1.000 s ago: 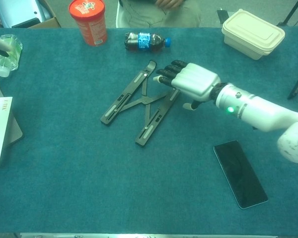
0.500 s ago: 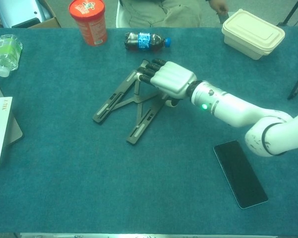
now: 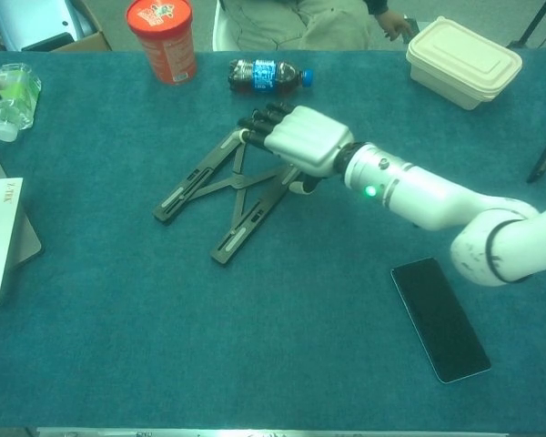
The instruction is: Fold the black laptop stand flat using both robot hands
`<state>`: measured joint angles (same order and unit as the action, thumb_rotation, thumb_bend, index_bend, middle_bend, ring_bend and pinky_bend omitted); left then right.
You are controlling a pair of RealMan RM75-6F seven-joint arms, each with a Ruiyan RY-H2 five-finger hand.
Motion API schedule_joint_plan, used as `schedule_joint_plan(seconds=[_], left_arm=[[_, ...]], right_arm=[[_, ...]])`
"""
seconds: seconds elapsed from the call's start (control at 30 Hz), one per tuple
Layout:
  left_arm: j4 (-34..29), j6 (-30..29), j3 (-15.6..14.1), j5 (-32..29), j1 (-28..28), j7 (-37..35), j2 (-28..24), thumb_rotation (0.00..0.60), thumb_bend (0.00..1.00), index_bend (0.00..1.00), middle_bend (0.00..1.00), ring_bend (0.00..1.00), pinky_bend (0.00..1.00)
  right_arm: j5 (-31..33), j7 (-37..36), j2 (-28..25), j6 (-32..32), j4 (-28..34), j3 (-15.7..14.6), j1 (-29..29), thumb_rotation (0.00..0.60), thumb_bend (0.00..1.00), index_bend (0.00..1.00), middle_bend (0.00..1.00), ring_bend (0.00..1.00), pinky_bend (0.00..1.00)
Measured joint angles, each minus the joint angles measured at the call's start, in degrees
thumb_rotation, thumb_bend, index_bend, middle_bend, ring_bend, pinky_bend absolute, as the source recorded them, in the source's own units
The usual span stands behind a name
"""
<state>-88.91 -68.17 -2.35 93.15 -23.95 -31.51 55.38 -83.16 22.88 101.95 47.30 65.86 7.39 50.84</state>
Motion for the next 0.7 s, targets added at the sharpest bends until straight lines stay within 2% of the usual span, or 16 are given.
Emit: schedule_joint_plan(seconds=[0.03, 0.07, 0.23, 0.3, 0.37, 0.5, 0.7], left_arm=[[-0.06, 1.21, 0.17, -0.08, -0.79, -0.85, 0.14, 0.568, 0.36, 0.21, 0.25, 0.12, 0.03], [-0.05, 2.19, 0.31, -0.16, -1.41, -1.38, 0.28, 0.517, 0.36, 0.23, 0.25, 0.12, 0.03], [0.74, 8.53, 1.13, -1.06, -5.34, -3.58, 2.06, 0.208, 0.36, 0.27, 0.25, 0.12, 0.03], [1.3, 10.81, 1.38, -1.41, -6.78, -4.08, 3.03, 0.123, 0.36, 0.28, 0.24, 0.12, 0.03], [1.93, 13.36, 1.6, -1.84, -8.35, -4.44, 4.18, 0.064, 0.35, 0.28, 0.24, 0.12, 0.03], [2.65, 18.01, 1.85, -3.02, -10.9, -4.58, 5.98, 0.001, 0.32, 0.29, 0.23, 0.1, 0.03], [3.93, 22.31, 1.9, -5.42, -13.05, -0.8, 8.52, 0.0, 0.27, 0.31, 0.18, 0.04, 0.0]], right_arm=[[0.04, -0.1, -0.9, 0.35, 1.16, -0.1, -0.33, 0.6, 0.2, 0.0, 0.0, 0.0, 0.0], [0.04, -0.2, -2.2, 0.87, 2.81, -0.29, -0.81, 0.6, 0.2, 0.0, 0.0, 0.0, 0.0], [-0.28, -0.05, -8.24, 3.75, 9.36, -1.35, -3.13, 0.6, 0.2, 0.0, 0.0, 0.0, 0.0], [-0.49, 0.18, -10.84, 5.5, 11.79, -1.8, -4.37, 0.6, 0.2, 0.0, 0.0, 0.0, 0.0], [-0.71, 0.28, -13.19, 7.37, 13.82, -2.21, -5.62, 0.6, 0.2, 0.0, 0.0, 0.0, 0.0], [-1.21, -0.26, -16.52, 9.95, 16.31, -3.04, -7.84, 0.6, 0.2, 0.0, 0.0, 0.0, 0.0], [-2.62, -2.72, -17.52, 11.03, 16.37, -4.51, -9.23, 0.6, 0.2, 0.0, 0.0, 0.0, 0.0]])
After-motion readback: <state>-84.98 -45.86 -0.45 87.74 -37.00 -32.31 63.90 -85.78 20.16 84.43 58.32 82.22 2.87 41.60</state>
